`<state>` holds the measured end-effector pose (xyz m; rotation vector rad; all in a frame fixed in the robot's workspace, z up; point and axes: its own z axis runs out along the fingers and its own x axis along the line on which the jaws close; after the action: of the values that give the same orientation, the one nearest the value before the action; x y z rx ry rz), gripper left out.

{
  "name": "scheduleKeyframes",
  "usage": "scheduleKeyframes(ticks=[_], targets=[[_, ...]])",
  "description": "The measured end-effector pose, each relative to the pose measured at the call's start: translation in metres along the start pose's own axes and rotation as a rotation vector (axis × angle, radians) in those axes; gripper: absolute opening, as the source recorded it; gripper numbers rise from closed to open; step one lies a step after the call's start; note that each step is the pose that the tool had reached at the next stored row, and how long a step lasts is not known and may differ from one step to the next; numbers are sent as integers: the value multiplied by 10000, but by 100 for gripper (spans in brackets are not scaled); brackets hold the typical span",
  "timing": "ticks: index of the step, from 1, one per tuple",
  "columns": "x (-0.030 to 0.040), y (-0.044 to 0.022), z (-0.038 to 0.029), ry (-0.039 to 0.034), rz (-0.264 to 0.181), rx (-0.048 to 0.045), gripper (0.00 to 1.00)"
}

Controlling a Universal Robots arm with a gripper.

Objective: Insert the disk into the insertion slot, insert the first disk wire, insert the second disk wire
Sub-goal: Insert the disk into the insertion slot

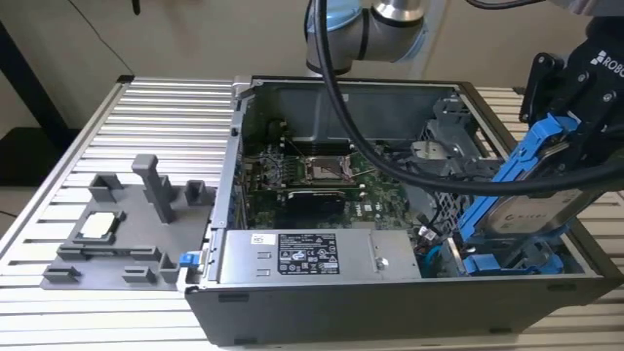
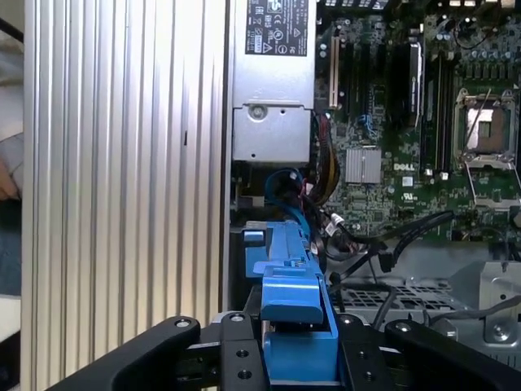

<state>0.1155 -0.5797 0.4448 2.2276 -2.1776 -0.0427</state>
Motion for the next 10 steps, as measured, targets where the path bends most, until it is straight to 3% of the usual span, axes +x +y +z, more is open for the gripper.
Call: scheduleKeyframes(ticks=[4,8,10], targets=[[0,-3,35,6,-73,174,33],[1,-18,101,6,-73,176,33],[2,-26,112,-99,-62,178,33]])
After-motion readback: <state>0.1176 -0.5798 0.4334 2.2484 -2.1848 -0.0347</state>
